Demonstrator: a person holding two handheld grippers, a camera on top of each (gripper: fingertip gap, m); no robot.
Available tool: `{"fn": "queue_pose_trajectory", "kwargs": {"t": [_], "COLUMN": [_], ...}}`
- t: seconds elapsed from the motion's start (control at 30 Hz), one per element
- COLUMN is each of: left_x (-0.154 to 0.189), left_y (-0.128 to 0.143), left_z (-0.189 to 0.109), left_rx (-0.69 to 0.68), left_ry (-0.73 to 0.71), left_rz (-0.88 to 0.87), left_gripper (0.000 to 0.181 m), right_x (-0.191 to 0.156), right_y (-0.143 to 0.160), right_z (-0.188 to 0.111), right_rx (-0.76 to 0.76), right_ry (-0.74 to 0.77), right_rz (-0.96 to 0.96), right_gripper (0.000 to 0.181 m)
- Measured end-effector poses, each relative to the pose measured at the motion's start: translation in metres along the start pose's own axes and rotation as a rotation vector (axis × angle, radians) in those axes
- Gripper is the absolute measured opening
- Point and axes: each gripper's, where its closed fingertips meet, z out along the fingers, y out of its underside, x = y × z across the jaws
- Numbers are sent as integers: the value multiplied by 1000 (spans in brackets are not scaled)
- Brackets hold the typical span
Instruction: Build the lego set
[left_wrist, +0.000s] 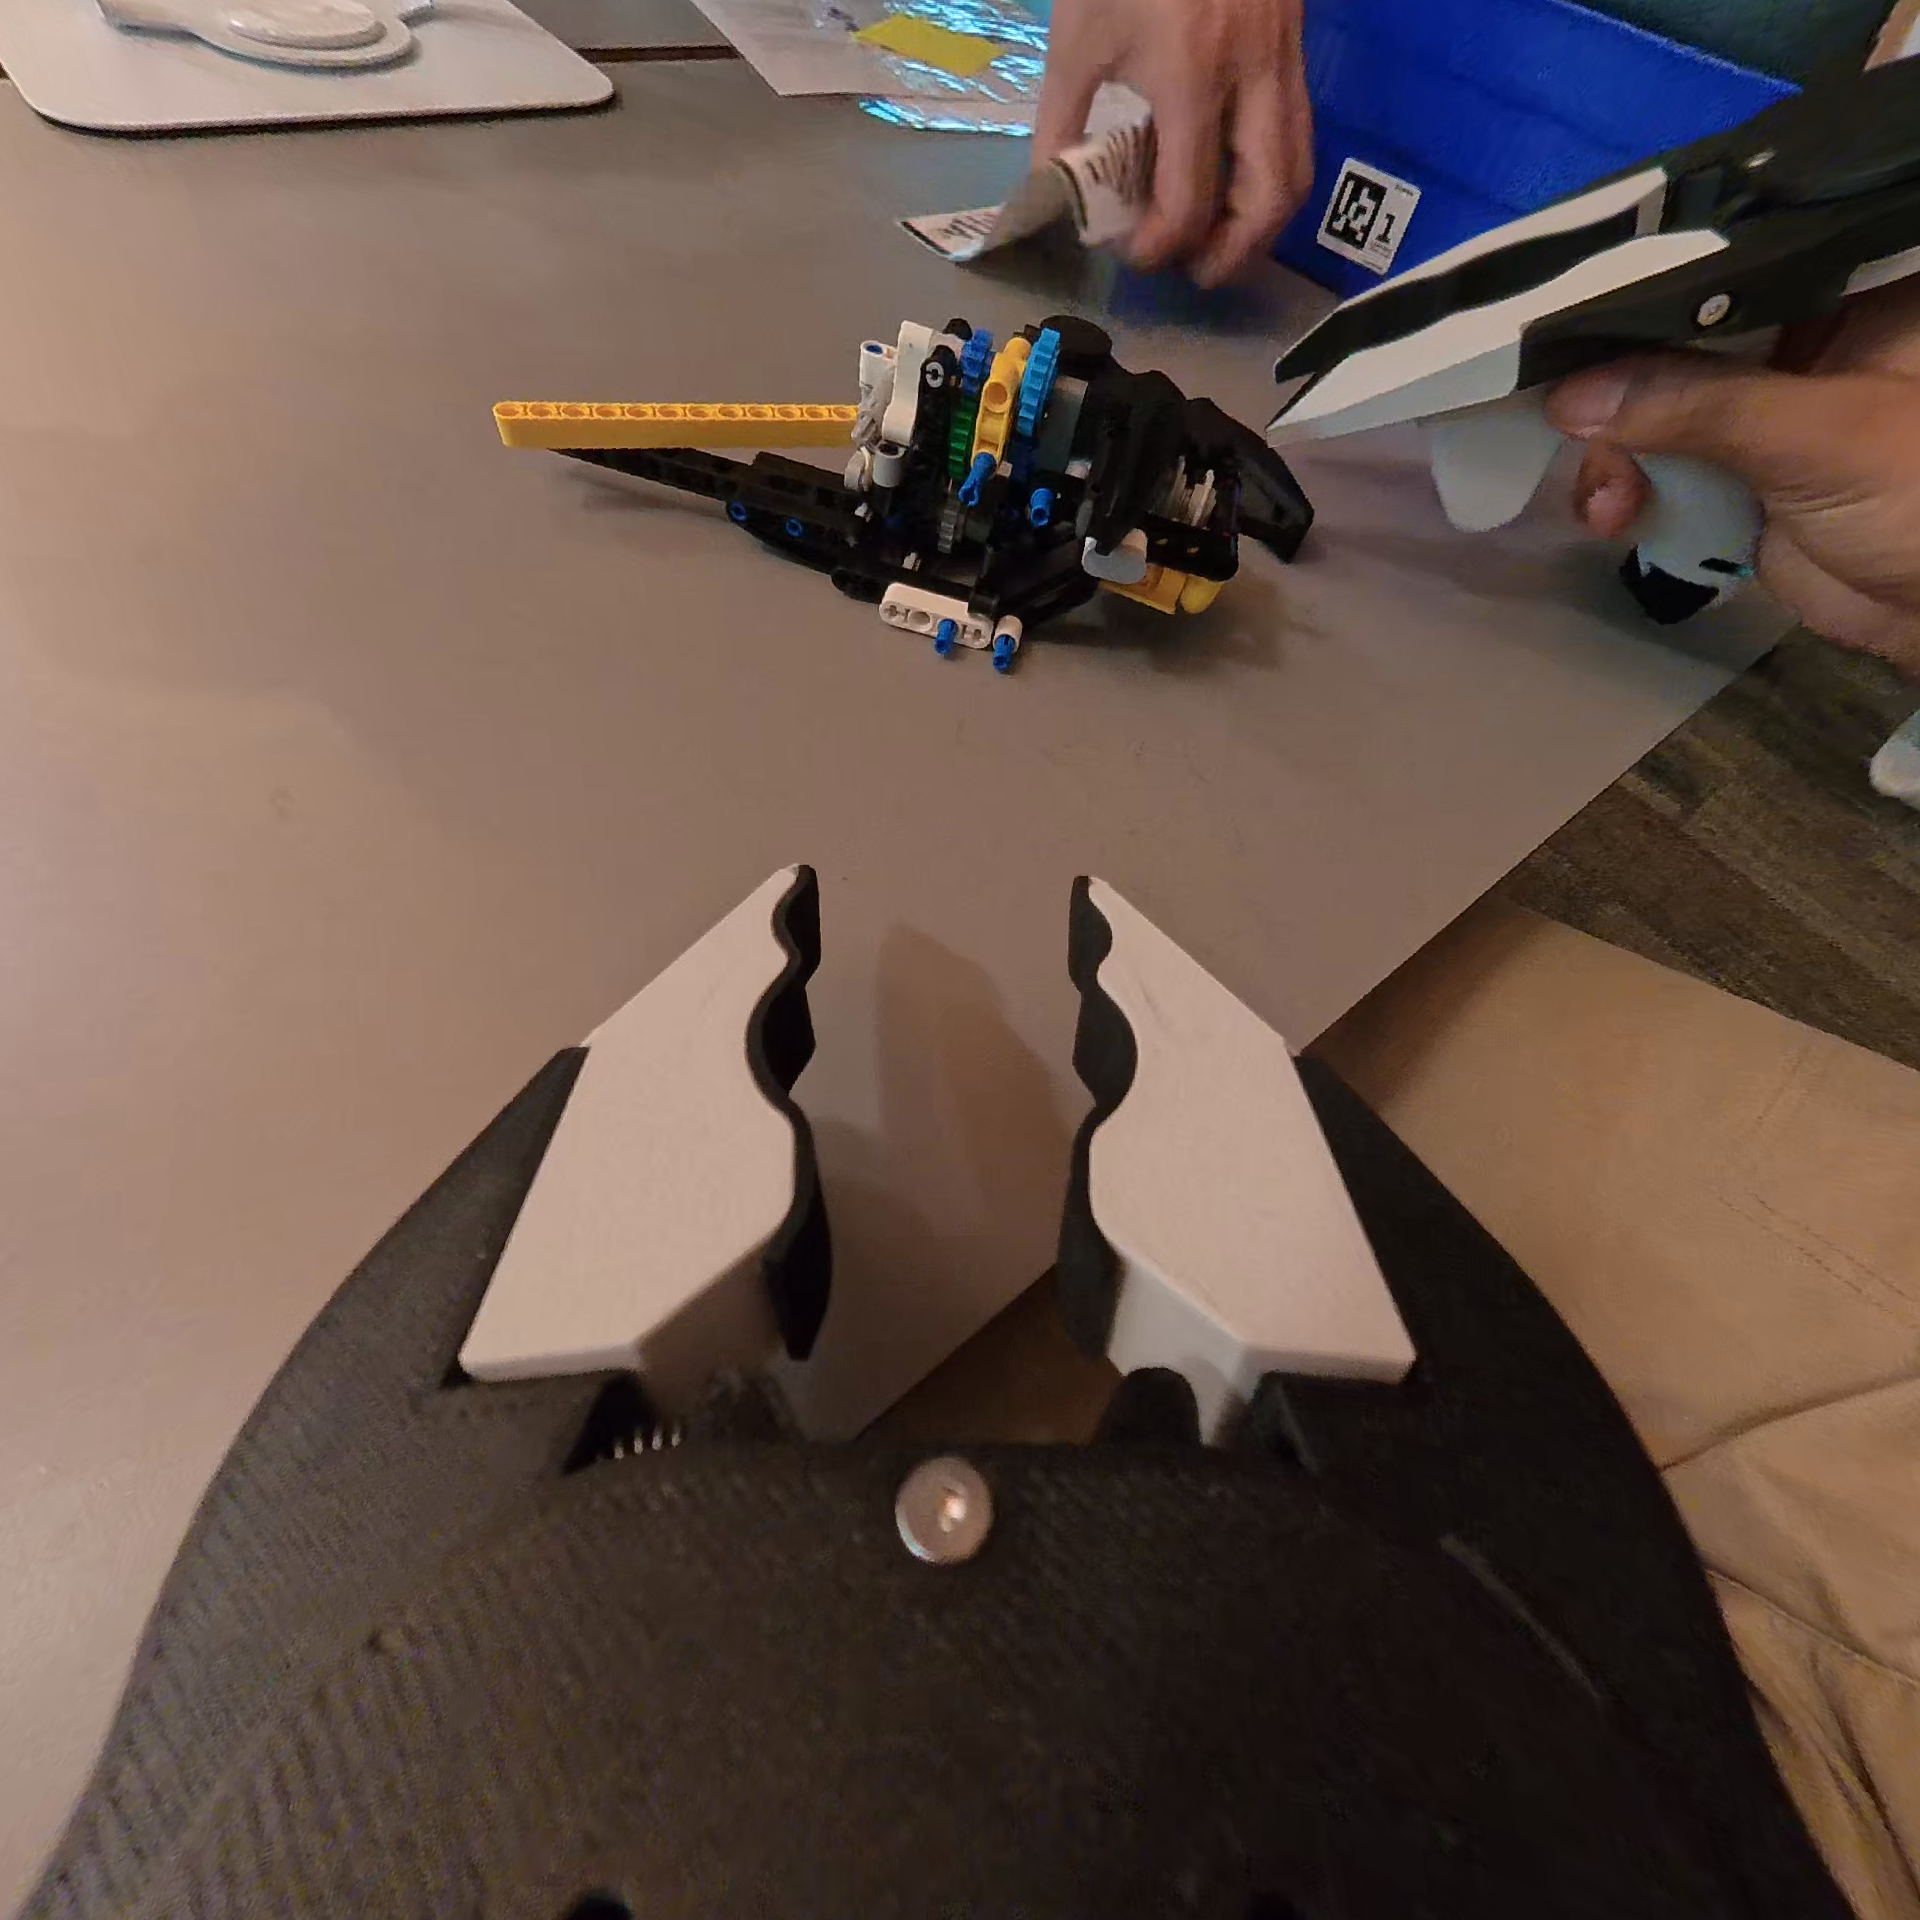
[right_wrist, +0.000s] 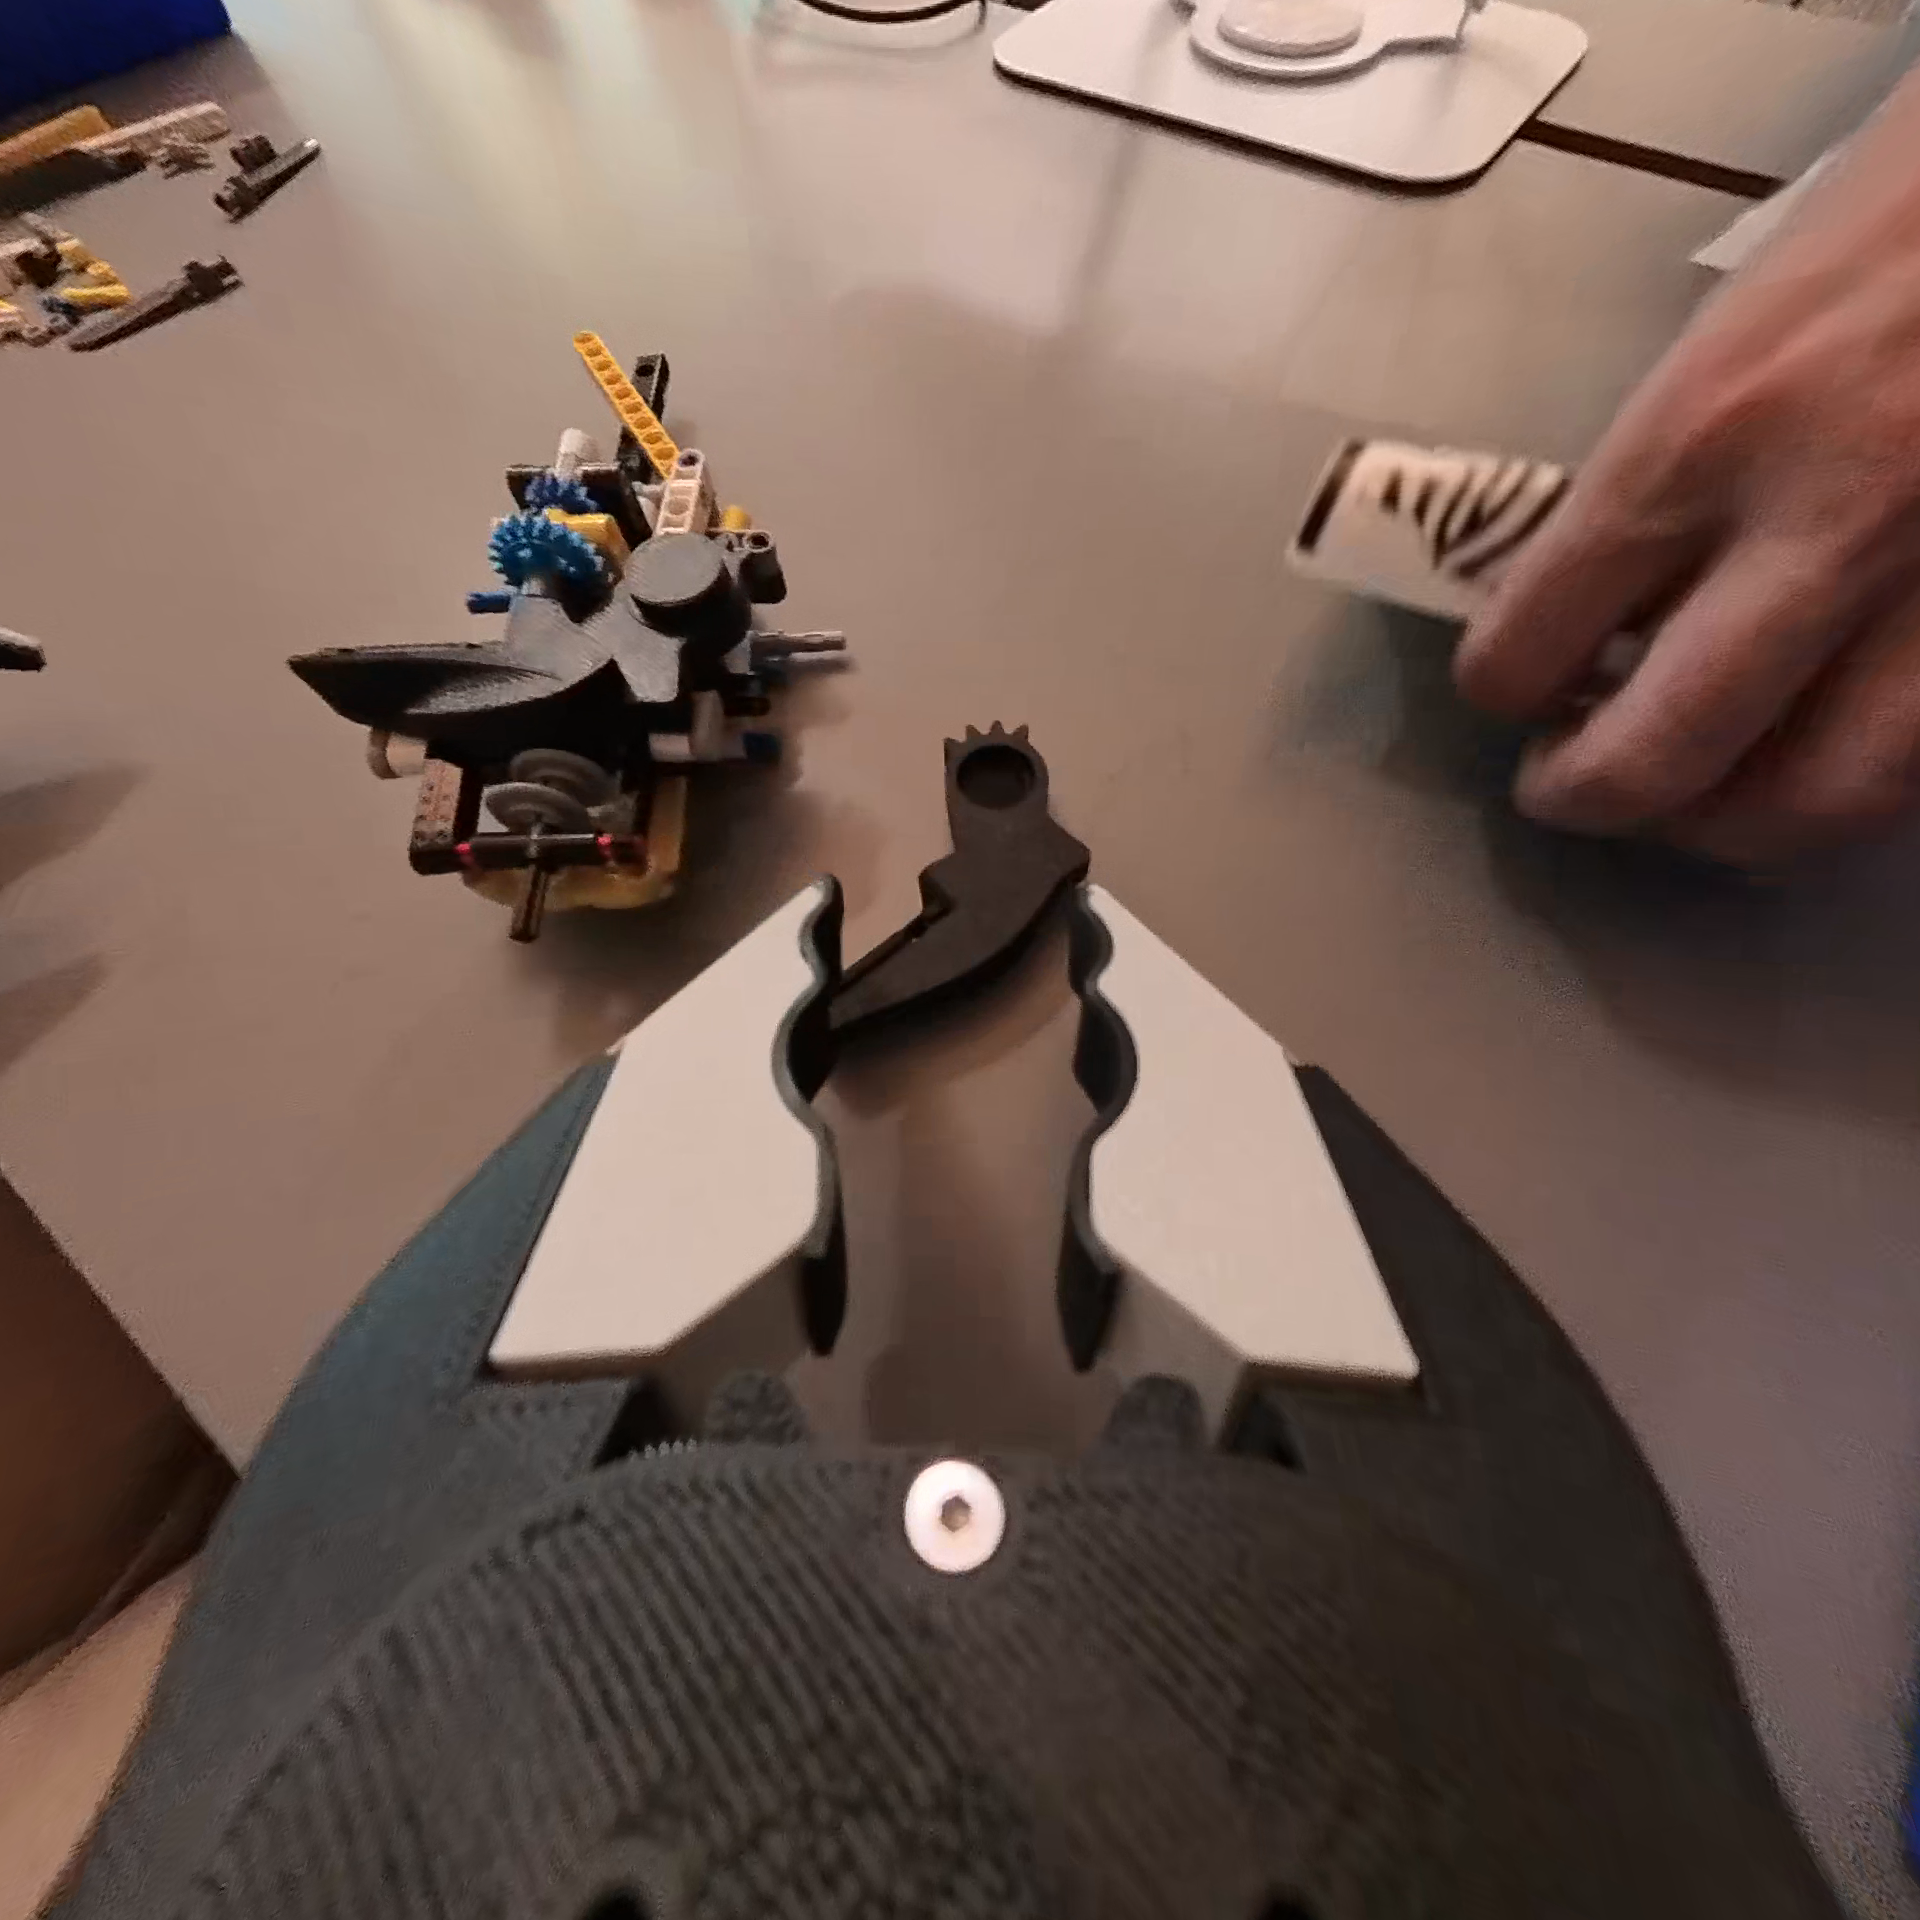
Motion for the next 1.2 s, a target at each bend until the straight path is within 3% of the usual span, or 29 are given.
{"fn": "queue_pose_trajectory", "kwargs": {"t": [0.37, 0.73, 1.2], "left_x": [1, 1, 1], "left_y": [2, 3, 3], "left_z": [1, 1, 1], "left_rx": [-7, -9, -10], "left_ry": [3, 3, 4], "left_rz": [1, 4, 4], "left_gripper": [47, 47, 47], "right_x": [2, -3, -3], "right_y": [15, 21, 14], "right_z": [15, 17, 11], "right_rx": [-122, -158, -106], "right_ry": [112, 110, 102], "right_rz": [-18, -57, -43], "right_gripper": [51, 23, 21]}}
